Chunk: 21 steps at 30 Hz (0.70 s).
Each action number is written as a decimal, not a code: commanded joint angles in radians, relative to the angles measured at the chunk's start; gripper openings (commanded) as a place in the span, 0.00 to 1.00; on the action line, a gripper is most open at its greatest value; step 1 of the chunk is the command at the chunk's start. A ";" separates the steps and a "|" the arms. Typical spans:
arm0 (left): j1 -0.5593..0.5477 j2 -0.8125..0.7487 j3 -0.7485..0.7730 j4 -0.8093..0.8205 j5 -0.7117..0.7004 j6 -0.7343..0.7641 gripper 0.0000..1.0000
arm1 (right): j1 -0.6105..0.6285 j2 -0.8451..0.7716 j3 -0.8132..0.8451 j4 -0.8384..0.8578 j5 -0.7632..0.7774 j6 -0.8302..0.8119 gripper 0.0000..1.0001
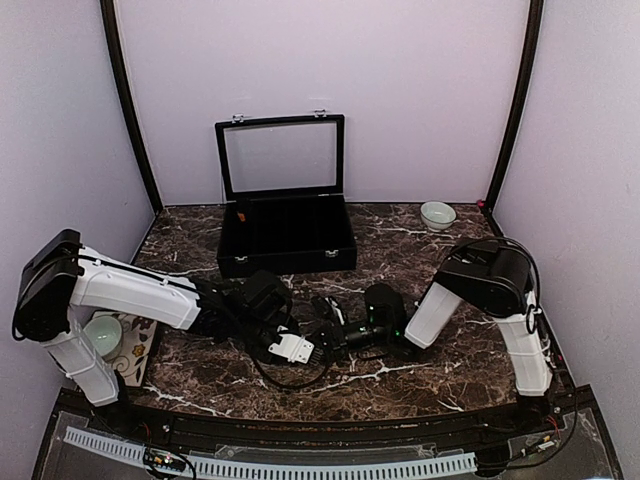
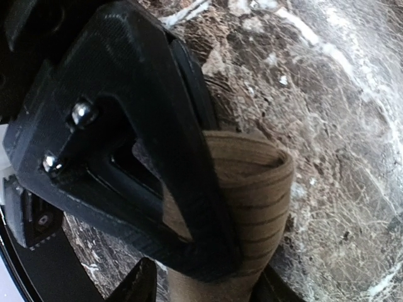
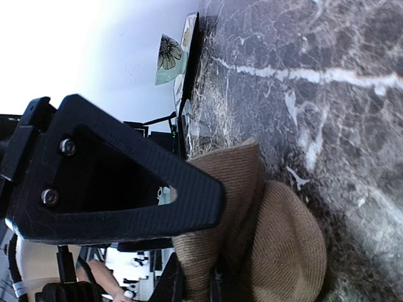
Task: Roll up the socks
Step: Pick up the sock from the center of the board.
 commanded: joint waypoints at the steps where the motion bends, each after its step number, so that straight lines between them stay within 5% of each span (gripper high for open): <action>1: -0.003 -0.013 -0.006 0.105 -0.053 0.002 0.48 | 0.004 0.037 -0.022 0.078 -0.033 0.109 0.00; 6: -0.004 -0.029 -0.021 0.151 -0.103 0.066 0.42 | -0.002 0.030 -0.027 0.196 -0.014 0.193 0.00; 13: -0.008 -0.048 -0.022 0.182 -0.148 0.068 0.57 | -0.002 0.026 -0.020 0.264 0.022 0.262 0.00; 21: -0.032 -0.060 -0.025 0.145 -0.160 0.036 0.57 | -0.001 -0.003 -0.013 0.288 0.065 0.276 0.00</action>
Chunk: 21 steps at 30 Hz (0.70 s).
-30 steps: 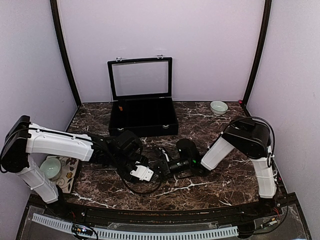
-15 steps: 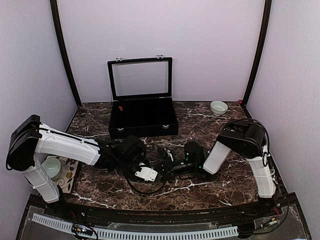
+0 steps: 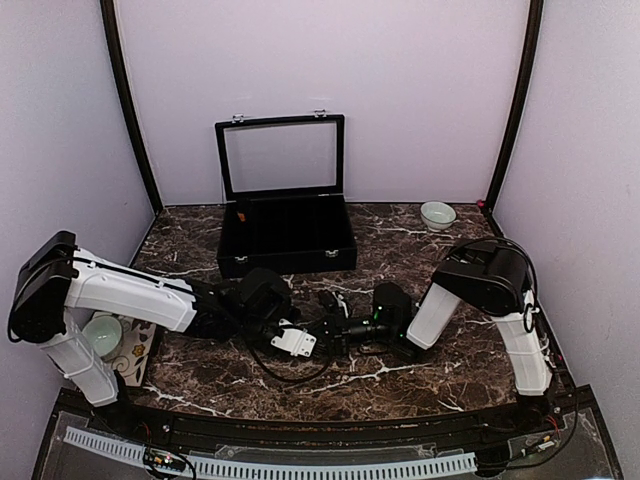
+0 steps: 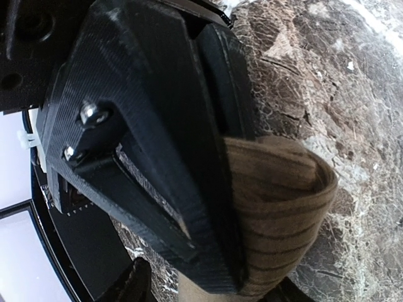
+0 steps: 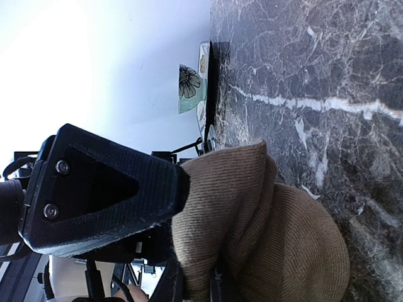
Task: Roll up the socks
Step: Pick up the sock from the center of the board.
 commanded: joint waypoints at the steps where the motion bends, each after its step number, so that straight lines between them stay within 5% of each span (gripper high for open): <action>1: -0.017 -0.039 -0.004 0.020 -0.026 -0.040 0.58 | 0.017 -0.026 0.009 0.094 0.006 0.019 0.00; 5: -0.048 -0.054 0.016 -0.067 -0.011 -0.102 0.68 | 0.017 -0.051 0.017 0.017 0.006 -0.045 0.00; 6: -0.054 -0.062 0.022 -0.089 -0.004 -0.117 0.80 | 0.017 -0.058 0.017 -0.007 0.006 -0.052 0.00; 8: -0.057 -0.074 0.031 -0.133 0.015 -0.149 0.86 | 0.015 -0.068 0.022 -0.024 0.005 -0.073 0.00; 13: -0.057 -0.075 0.073 -0.172 0.019 -0.222 0.84 | 0.016 -0.077 0.031 -0.023 0.012 -0.082 0.00; 21: -0.024 -0.082 0.037 -0.057 -0.078 -0.193 0.61 | 0.022 -0.077 -0.005 0.099 0.020 0.000 0.00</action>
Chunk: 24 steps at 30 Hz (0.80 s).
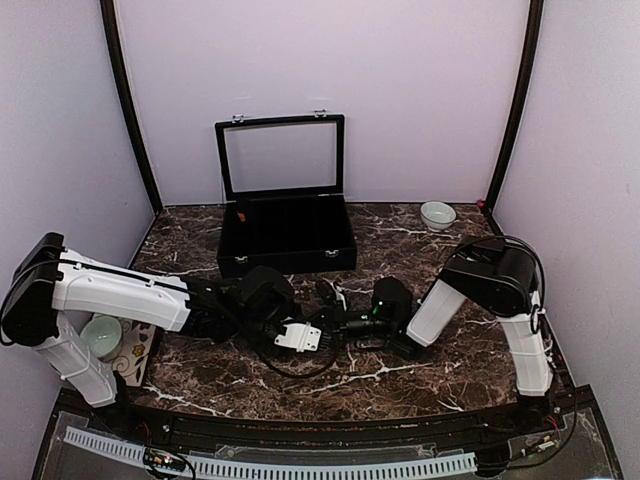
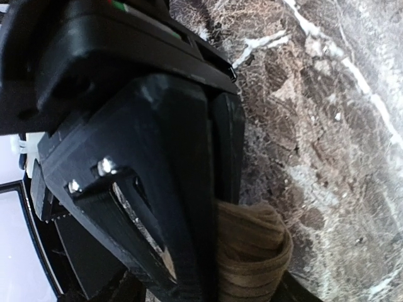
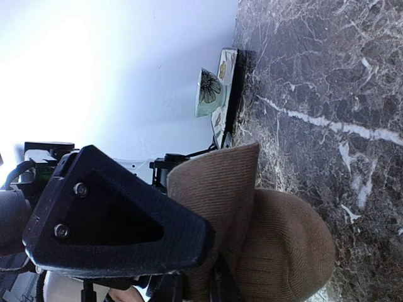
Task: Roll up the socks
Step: Pick up the sock from the center of the board.
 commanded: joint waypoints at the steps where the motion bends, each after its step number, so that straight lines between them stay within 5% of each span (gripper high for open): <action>1: 0.024 -0.038 -0.022 0.069 -0.063 0.017 0.61 | 0.012 -0.026 -0.021 0.130 0.004 0.058 0.00; 12: 0.024 -0.047 -0.115 0.324 -0.177 0.265 0.59 | 0.039 0.034 -0.002 0.323 0.019 0.211 0.00; 16: 0.028 -0.054 -0.107 0.356 -0.195 0.317 0.29 | 0.039 0.022 -0.019 0.311 0.020 0.206 0.00; 21: 0.031 -0.071 -0.023 0.189 -0.166 0.208 0.01 | 0.039 -0.022 -0.039 0.155 0.020 0.118 0.00; 22: 0.032 -0.075 -0.002 0.147 -0.149 0.178 0.00 | 0.039 -0.034 -0.043 0.122 0.024 0.095 0.17; 24: 0.045 -0.083 0.034 0.064 -0.110 0.118 0.00 | 0.036 -0.060 -0.045 0.061 0.030 0.042 0.97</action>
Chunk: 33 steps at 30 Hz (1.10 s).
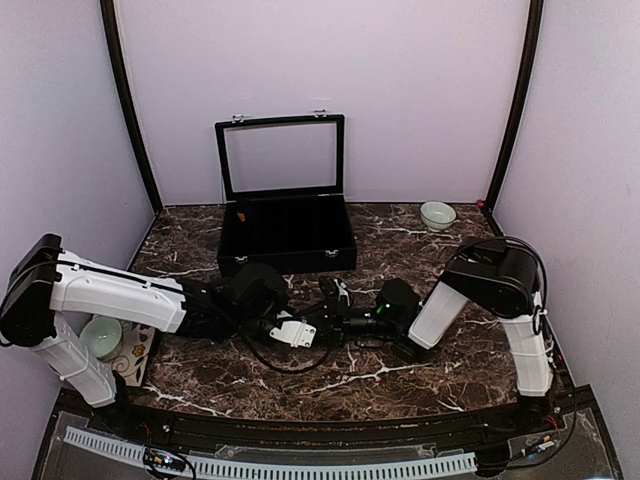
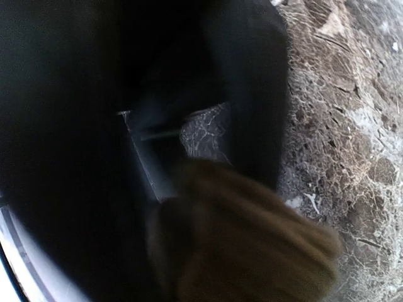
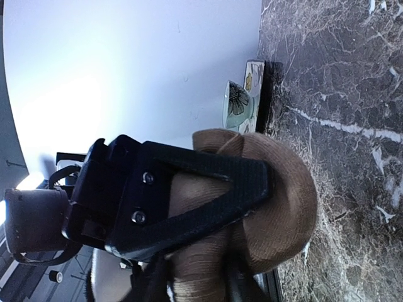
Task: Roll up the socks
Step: Pick up the sock from the center of the board, then roll the sock.
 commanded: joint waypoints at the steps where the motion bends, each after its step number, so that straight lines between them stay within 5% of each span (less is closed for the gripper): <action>1: 0.034 -0.065 0.120 -0.136 0.060 -0.154 0.00 | 0.021 -0.071 -0.020 -0.130 -0.036 -0.134 0.99; 8: 0.167 -0.065 0.293 -0.441 0.379 -0.402 0.00 | -0.038 -0.225 -0.064 -0.410 0.005 -0.347 0.99; 11: 0.207 -0.065 0.351 -0.550 0.560 -0.482 0.00 | -0.050 -0.379 -0.026 -0.780 0.081 -0.603 0.99; 14: 0.240 -0.065 0.406 -0.642 0.764 -0.555 0.00 | -0.049 -0.497 0.065 -1.225 0.249 -0.882 0.99; 18: 0.272 -0.053 0.482 -0.733 1.007 -0.611 0.00 | -0.024 -0.699 0.057 -1.458 0.649 -1.094 0.99; 20: 0.288 -0.052 0.510 -0.755 1.086 -0.632 0.00 | 0.015 -0.828 0.013 -1.455 0.844 -1.162 0.99; 22: 0.301 -0.054 0.533 -0.771 1.181 -0.649 0.00 | 0.018 -0.949 -0.066 -1.327 0.877 -1.192 0.99; 25: 0.318 -0.036 0.589 -0.837 1.334 -0.641 0.00 | 0.008 -1.075 -0.228 -1.066 0.973 -1.046 0.99; 28: 0.323 0.012 0.658 -0.957 1.451 -0.580 0.00 | -0.005 -1.126 -0.309 -0.836 0.701 -1.204 0.99; 33: 0.324 0.052 0.683 -1.033 1.538 -0.533 0.00 | 0.051 -1.020 -0.081 -1.137 0.453 -1.498 0.96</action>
